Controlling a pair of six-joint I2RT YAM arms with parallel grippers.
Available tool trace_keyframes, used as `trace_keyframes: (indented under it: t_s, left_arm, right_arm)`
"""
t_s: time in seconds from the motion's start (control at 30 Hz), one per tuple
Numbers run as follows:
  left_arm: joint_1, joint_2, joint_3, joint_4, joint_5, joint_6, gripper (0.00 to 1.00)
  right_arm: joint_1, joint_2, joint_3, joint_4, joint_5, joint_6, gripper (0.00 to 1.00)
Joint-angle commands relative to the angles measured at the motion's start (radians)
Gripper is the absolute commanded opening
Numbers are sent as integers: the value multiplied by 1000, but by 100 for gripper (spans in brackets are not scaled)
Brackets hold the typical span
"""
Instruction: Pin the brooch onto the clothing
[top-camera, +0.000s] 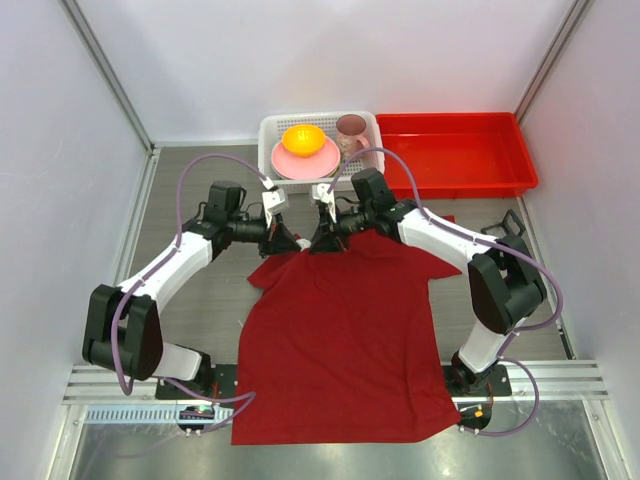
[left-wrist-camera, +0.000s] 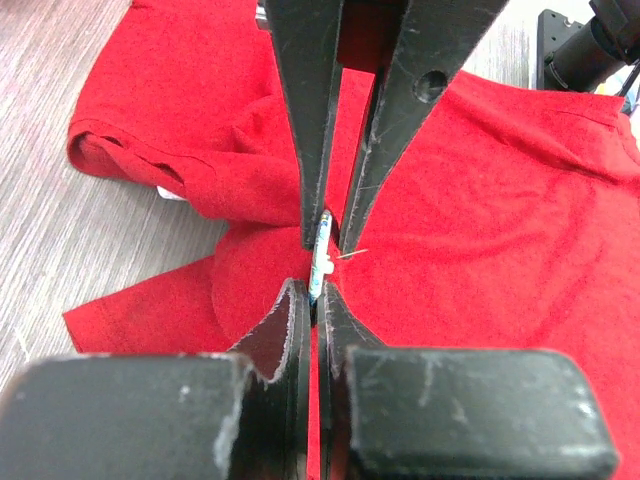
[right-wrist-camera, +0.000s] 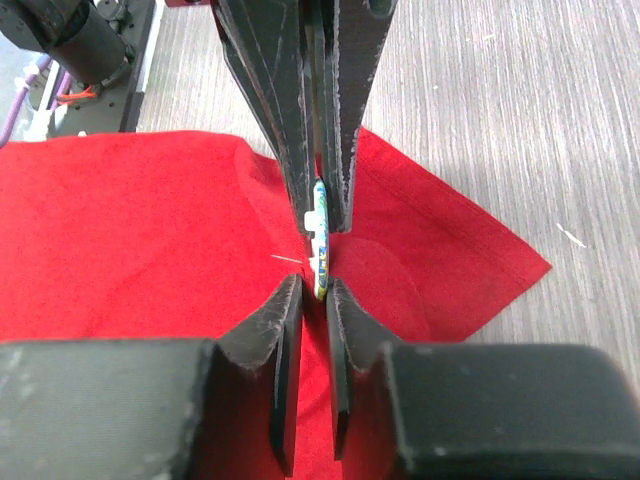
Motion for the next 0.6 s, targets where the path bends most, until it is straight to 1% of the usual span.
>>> trace_keyframes:
  t_s: [0.0, 0.07, 0.17, 0.23, 0.3, 0.37, 0.5, 0.57]
  left_arm:
    - [4, 4, 31, -26, 26, 54, 0]
    - [4, 9, 43, -52, 31, 71, 0]
    - [3, 21, 57, -66, 36, 85, 0]
    - [1, 29, 65, -69, 42, 85, 0]
    - [0, 31, 68, -69, 45, 87, 0]
    - [0, 32, 70, -69, 45, 87, 0]
    - [-2, 32, 71, -71, 45, 87, 0]
    - [-2, 32, 73, -74, 48, 87, 0]
  right_arm:
    - [5, -57, 37, -2, -26, -26, 28]
    - [5, -54, 53, -20, -26, -37, 37]
    - [6, -43, 69, -34, -28, -46, 43]
    - [11, -40, 76, -37, -31, -49, 43]
    - [17, -34, 77, -37, -37, -50, 37]
    - [20, -28, 77, -39, -37, -50, 34]
    - [26, -18, 77, -45, -35, -61, 33]
    - [29, -12, 80, -74, -34, -99, 34]
